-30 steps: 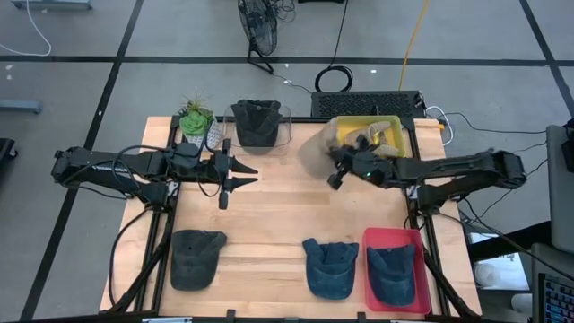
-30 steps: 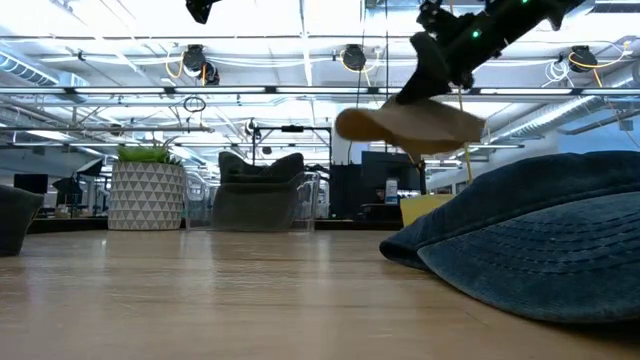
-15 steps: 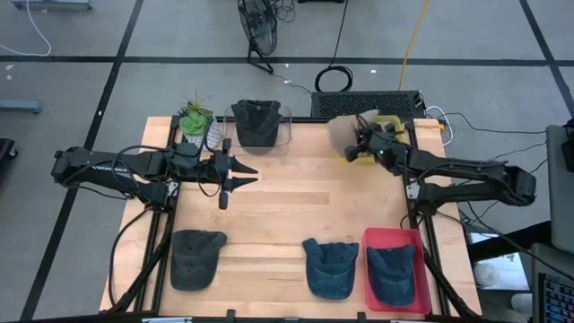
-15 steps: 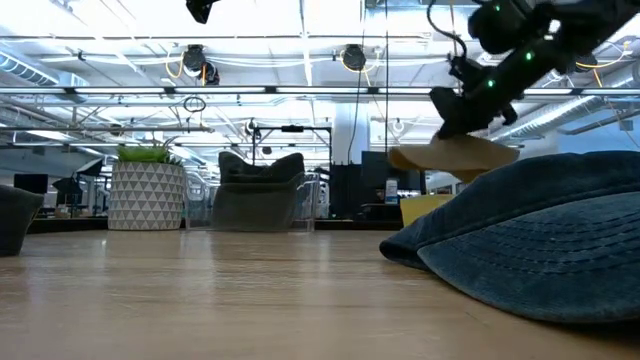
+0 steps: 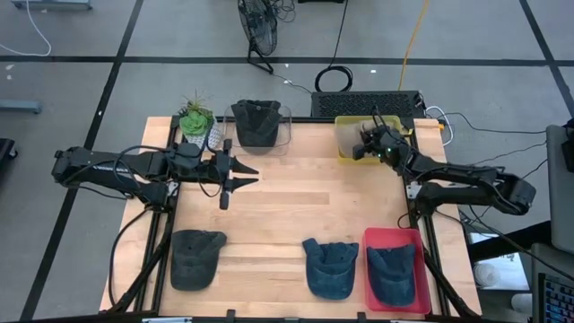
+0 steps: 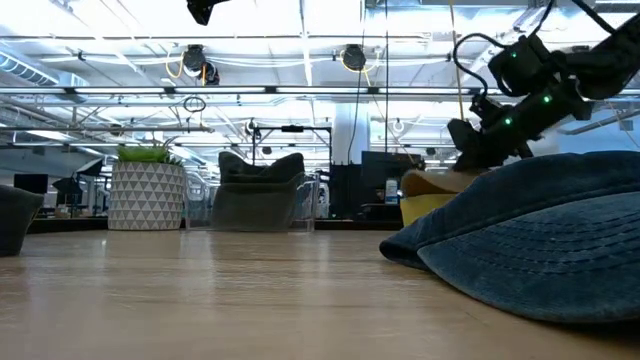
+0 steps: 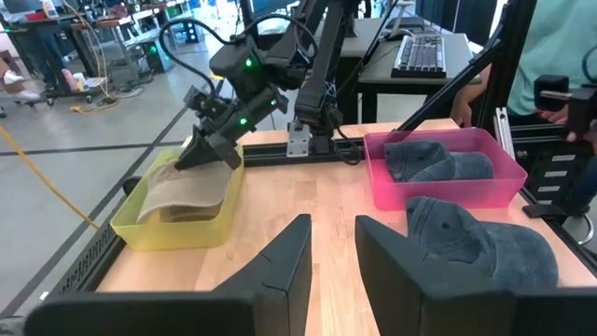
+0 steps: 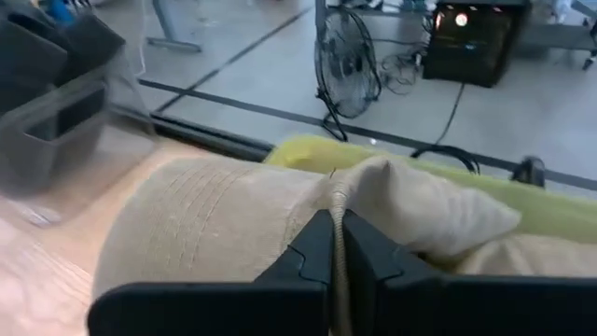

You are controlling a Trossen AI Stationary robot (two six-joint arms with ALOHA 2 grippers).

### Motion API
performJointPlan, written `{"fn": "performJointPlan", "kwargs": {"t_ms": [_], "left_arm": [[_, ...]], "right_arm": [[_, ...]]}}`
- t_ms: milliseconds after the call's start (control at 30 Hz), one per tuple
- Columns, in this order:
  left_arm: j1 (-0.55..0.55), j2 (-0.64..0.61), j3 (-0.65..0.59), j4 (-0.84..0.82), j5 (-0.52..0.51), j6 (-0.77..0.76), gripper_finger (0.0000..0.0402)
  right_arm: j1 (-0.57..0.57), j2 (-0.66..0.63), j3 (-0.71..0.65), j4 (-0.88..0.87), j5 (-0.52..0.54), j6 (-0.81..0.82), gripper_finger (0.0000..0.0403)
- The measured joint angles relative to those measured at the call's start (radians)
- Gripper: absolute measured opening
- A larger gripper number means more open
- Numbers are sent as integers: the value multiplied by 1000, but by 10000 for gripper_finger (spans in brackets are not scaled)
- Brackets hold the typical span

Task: Pick & Place hat
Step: Put the brown cap into the yellow bin

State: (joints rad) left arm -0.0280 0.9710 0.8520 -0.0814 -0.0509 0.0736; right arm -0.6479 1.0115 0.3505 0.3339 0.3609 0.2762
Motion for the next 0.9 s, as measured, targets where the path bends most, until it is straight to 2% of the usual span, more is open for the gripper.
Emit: {"fn": "performJointPlan", "kwargs": {"t_ms": [400,667,900], "left_arm": [[0,19,0,0,-1,1,97],[0,18,0,7,-1,1,97],[0,18,0,6,-1,1,97]], "right_arm": [[-19,0,-15,84,16,-35,0],[-23,0,-15,65,31,-56,0],[-28,0,-15,96,31,-145,0]]}}
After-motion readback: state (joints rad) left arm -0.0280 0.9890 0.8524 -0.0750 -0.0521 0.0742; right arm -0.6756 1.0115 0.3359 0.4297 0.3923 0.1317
